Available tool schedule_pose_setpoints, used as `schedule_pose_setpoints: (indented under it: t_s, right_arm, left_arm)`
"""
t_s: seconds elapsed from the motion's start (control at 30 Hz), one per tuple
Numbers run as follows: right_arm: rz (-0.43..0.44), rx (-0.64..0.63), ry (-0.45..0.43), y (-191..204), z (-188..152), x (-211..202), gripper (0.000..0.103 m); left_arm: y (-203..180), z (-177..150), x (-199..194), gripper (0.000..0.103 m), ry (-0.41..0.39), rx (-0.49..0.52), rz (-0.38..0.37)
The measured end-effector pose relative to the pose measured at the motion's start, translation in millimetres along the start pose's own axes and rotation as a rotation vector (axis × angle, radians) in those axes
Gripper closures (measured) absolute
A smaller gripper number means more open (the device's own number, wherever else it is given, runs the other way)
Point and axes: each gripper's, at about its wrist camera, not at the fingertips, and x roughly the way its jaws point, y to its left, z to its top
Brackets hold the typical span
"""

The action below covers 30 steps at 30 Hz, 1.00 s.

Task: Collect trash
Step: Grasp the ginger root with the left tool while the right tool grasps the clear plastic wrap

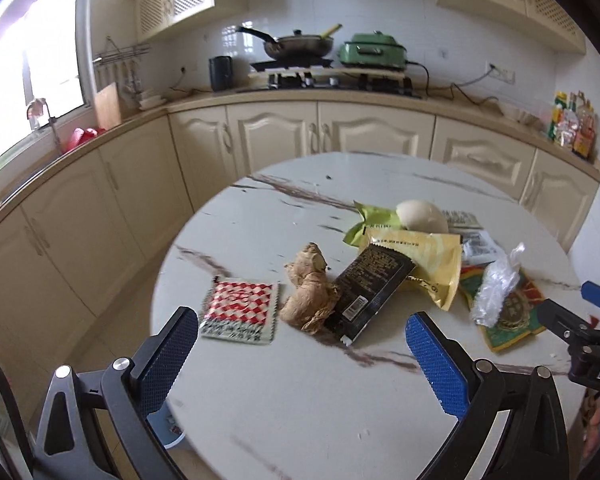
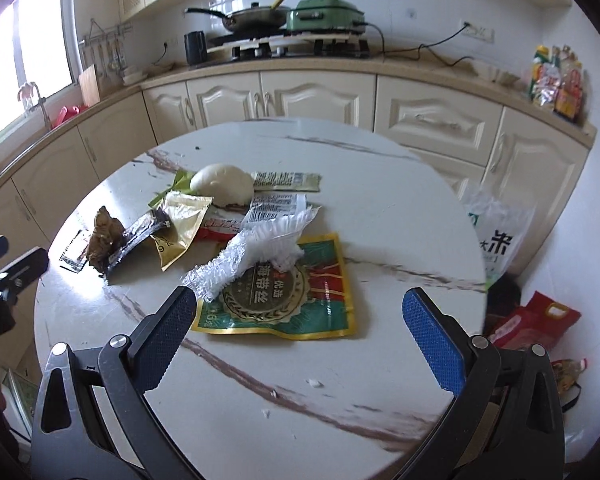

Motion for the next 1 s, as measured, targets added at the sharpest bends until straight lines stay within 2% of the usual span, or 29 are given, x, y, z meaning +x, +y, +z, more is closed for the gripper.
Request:
schedule_pose_setpoints:
  t_s: [0.1,0.27,0.4,0.43,0.47,0.53,0.63,0.77,0.8,0.83,0.9,0.93,1.0]
  right_arm:
    - [0.013,0.004,0.017,3,3,13,0.0]
    - [0.028,0.002,0.033,13,7,30,0.0]
    - [0.029,-0.003,0.043,19,10,40,0.0]
    - [0.029,-0.003,0.045,20,10,41,0.0]
    - [0.03,-0.003,0.048,22,10,43,0.0]
    - [0.027,-0.003,0.053,24,11,46,0.0]
    - [0.036,-0.002,0.056,26,13,48,0.0]
    - [0.075,0.004,0.074,33,18,54,0.0]
    - [0.082,0.005,0.088,35,20,58,0.002]
    - [0.091,0.009,0.101,35,22,62,0.01]
    - [0.054,0.006,0.115,37,26,67,0.02]
    - [0.046,0.005,0.12,37,28,69,0.037]
    - [0.04,0.003,0.127,35,28,71,0.054]
  left_arm:
    - [8,16,41,0.001,0.024,0.018,0.002]
    - [33,34,93,0.008,0.057,-0.065,-0.045]
    - [46,44,129,0.03,0.09,-0.069,-0.093]
    - [46,47,138,0.032,0.105,-0.068,-0.113]
    - [49,50,142,0.037,0.104,-0.064,-0.124]
    - [50,52,143,0.06,0.083,-0.059,-0.163]
    - [49,52,147,0.067,0.069,-0.026,-0.16]
    - [48,35,131,0.068,0.043,-0.047,-0.178]
    - [51,33,126,0.068,0.039,-0.051,-0.185]
    - [52,30,123,0.068,0.032,-0.053,-0.185]
    - [54,28,109,0.068,0.016,-0.052,-0.189]
    - [56,26,104,0.068,0.009,-0.056,-0.195]
    - [59,22,88,0.068,-0.002,-0.055,-0.202]
